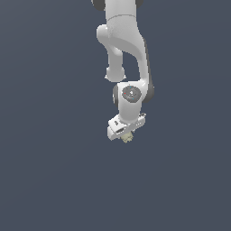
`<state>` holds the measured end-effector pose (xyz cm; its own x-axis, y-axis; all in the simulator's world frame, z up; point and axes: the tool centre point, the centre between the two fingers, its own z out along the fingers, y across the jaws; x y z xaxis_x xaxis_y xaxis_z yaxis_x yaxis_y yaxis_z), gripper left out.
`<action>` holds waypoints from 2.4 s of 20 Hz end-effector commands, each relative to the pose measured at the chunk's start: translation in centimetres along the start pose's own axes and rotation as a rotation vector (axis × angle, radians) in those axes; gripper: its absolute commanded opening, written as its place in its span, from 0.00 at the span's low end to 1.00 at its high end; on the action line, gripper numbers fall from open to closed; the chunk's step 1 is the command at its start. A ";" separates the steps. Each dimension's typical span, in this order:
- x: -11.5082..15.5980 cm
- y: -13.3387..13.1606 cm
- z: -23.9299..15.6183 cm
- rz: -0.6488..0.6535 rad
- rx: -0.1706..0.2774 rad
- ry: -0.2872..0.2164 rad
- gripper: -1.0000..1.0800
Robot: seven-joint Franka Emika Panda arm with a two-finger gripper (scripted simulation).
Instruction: Pick up the object and move it to a goal position.
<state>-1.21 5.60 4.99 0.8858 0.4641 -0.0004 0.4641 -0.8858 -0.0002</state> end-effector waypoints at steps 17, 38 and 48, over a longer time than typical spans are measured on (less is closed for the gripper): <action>-6.4 11.0 -13.9 0.000 0.001 0.002 0.00; -12.9 24.0 -29.6 0.000 0.000 0.001 0.00; -13.2 25.1 -30.7 0.000 0.000 0.001 0.00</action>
<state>-1.32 -22.76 35.66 0.8863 0.4631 0.0004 0.4631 -0.8863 0.0002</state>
